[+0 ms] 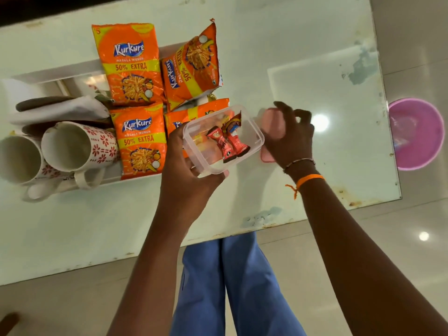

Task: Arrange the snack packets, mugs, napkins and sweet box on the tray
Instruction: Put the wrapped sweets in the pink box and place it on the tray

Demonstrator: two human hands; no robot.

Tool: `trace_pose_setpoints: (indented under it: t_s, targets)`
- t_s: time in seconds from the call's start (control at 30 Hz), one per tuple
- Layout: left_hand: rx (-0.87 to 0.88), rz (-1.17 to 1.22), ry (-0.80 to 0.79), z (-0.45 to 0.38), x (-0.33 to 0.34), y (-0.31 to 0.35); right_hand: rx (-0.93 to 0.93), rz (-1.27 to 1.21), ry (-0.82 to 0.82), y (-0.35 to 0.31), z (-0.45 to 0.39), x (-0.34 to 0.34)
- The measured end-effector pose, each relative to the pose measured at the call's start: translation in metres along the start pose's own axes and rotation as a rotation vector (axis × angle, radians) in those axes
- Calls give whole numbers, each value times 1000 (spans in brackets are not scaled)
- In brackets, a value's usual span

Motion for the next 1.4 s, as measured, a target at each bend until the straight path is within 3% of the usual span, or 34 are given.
trace_pose_setpoints:
  t_s: [0.1, 0.2, 0.3, 0.37, 0.5, 0.67, 0.9, 1.4]
  targets:
    - [-9, 23, 7, 0, -5, -4, 109, -615, 33, 24, 4, -19]
    - [-36, 43, -4, -1, -10, -10, 196, -1235, -91, 35, 13, -11]
    - [-73, 43, -28, 0, -13, -13, 138, -1616, -105, 27, 21, -8]
    - [-96, 55, -63, -1, -13, -13, 79, -1742, -161, 13, 25, -5]
    - [-113, 104, -177, -5, -8, -10, -52, -1613, -456, -18, 33, 11]
    - [-115, 81, -249, -8, -4, -4, -206, -1296, -649, -39, 45, 20]
    - [-104, 32, -351, -3, 0, -1, -252, -721, -759, -45, 53, 13]
    - [-67, 199, -331, 15, -40, -36, -362, -300, -818, -90, 76, 53]
Point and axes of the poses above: each hand's wrist, its own z-axis away from the middle knuckle, its own x-axis out of the palm, y = z × x, the point moved 8 cm from there along -z, towards the middle knuckle, and after that the axes turned 12 degrees about -y, right-handed, at the moved point
